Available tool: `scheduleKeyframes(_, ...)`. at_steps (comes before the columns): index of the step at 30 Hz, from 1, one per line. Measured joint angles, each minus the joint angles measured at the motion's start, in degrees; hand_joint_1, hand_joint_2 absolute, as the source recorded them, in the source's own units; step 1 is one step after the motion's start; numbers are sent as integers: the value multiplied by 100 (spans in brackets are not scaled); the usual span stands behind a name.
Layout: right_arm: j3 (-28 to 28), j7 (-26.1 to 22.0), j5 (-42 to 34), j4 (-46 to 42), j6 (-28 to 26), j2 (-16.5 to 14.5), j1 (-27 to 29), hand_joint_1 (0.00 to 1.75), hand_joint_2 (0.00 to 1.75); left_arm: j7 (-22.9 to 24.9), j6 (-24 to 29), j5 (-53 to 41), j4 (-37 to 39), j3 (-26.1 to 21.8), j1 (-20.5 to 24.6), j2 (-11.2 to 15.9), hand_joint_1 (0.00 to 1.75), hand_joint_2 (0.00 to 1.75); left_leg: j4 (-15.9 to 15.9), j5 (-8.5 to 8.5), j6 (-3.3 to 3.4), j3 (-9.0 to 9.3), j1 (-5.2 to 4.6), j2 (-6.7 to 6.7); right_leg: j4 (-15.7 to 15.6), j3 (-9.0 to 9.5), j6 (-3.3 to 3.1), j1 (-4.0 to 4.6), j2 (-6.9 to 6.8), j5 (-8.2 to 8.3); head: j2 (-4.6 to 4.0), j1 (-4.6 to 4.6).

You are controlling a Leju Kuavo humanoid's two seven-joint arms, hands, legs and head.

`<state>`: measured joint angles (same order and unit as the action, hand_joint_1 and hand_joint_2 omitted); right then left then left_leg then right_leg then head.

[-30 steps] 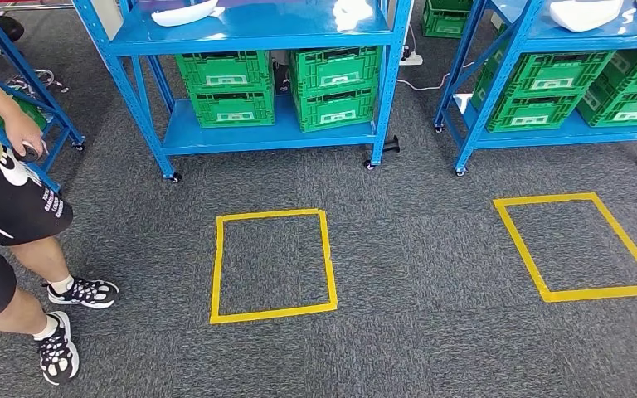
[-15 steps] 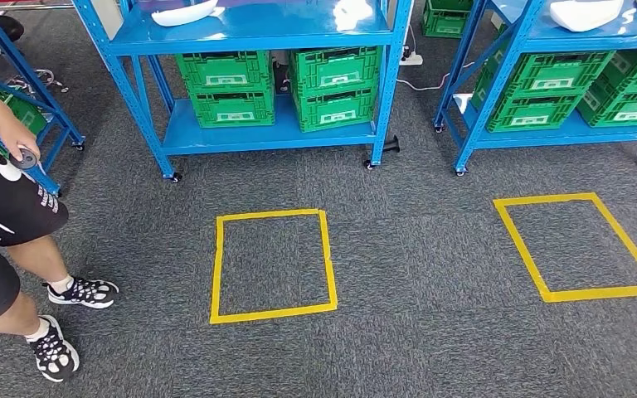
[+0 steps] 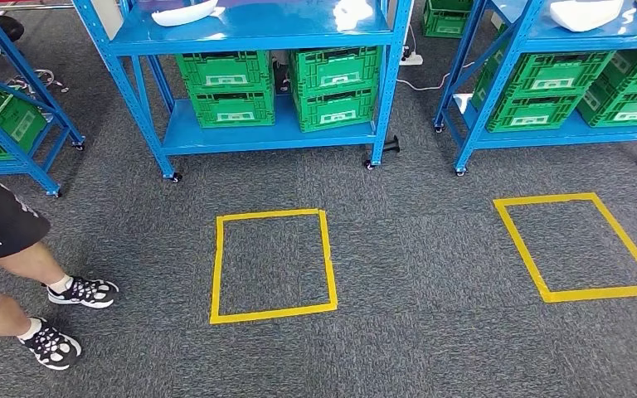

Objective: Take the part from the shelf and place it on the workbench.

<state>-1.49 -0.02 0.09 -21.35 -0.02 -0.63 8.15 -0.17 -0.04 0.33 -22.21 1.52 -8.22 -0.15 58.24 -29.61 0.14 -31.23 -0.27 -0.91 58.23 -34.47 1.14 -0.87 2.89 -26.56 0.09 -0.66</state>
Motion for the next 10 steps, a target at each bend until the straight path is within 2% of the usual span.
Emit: scheduleKeyframes(10, 0, 0, 0, 0, 0, 0, 2, 0, 175, 0, 4, -1, -8, -2, -2, 1, 0, 175, 0, 0, 0, 0, 0, 0, 0, 1, 0, 0, 0, -1, 0, 0)
